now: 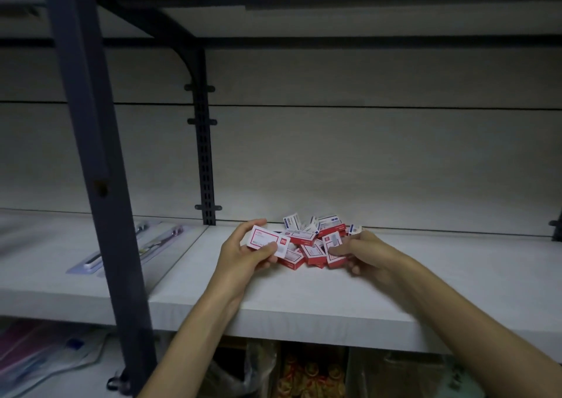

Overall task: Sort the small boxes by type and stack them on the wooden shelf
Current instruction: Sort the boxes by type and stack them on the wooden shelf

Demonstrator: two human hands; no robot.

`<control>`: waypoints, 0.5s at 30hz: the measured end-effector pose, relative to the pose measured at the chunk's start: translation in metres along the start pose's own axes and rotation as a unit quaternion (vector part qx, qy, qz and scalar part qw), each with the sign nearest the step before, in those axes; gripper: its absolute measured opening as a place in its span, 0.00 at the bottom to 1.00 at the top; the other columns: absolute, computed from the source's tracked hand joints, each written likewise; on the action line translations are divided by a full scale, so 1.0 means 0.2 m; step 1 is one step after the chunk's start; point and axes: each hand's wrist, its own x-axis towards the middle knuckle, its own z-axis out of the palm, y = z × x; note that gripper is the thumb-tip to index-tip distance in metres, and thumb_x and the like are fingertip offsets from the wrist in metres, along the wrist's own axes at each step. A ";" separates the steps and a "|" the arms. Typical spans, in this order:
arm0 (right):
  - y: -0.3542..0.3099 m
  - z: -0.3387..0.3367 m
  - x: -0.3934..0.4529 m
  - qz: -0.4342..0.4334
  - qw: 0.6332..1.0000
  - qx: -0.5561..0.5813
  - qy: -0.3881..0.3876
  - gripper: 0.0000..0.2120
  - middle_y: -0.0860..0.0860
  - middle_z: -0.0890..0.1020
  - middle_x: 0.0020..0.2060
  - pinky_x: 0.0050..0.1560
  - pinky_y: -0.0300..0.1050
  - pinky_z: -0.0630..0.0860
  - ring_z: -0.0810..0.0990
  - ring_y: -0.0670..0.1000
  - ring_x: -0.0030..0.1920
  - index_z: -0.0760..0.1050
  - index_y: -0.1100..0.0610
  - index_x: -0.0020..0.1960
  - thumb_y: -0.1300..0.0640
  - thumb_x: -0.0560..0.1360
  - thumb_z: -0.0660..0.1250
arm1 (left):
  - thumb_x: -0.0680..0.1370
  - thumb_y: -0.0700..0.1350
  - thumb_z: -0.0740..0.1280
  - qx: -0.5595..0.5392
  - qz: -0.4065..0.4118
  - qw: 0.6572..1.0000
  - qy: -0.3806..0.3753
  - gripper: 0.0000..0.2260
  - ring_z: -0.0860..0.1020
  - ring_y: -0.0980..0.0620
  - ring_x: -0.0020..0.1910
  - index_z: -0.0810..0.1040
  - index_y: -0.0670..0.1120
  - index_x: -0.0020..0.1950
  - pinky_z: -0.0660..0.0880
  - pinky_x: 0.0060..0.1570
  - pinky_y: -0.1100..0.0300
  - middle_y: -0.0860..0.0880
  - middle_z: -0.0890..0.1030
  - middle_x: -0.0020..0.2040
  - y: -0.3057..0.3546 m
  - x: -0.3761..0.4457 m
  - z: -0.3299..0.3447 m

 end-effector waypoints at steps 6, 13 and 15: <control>-0.06 0.05 -0.13 -0.058 0.994 0.095 -0.020 0.11 0.63 0.84 0.37 0.25 0.40 0.74 0.76 0.52 0.27 0.78 0.67 0.55 0.65 0.75 0.70 | 0.75 0.27 0.69 -0.053 -0.008 0.997 -0.051 0.20 0.85 0.42 0.46 0.74 0.42 0.65 0.83 0.51 0.55 0.36 0.85 0.50 -0.01 0.00 -0.02; -0.07 0.13 -0.26 -0.111 0.971 0.211 -0.026 0.16 0.65 0.84 0.42 0.35 0.45 0.83 0.85 0.56 0.32 0.73 0.56 0.63 0.69 0.78 0.65 | 0.76 0.29 0.69 -0.073 0.013 0.996 -0.059 0.19 0.84 0.39 0.53 0.73 0.41 0.65 0.82 0.51 0.58 0.38 0.85 0.51 -0.04 0.03 -0.01; -0.06 0.12 -0.28 -0.129 0.965 0.228 -0.025 0.18 0.67 0.84 0.46 0.37 0.46 0.85 0.85 0.57 0.35 0.74 0.56 0.65 0.70 0.78 0.66 | 0.75 0.28 0.69 -0.074 0.018 0.995 -0.067 0.18 0.85 0.43 0.49 0.74 0.41 0.63 0.82 0.47 0.60 0.39 0.86 0.50 -0.04 0.03 0.01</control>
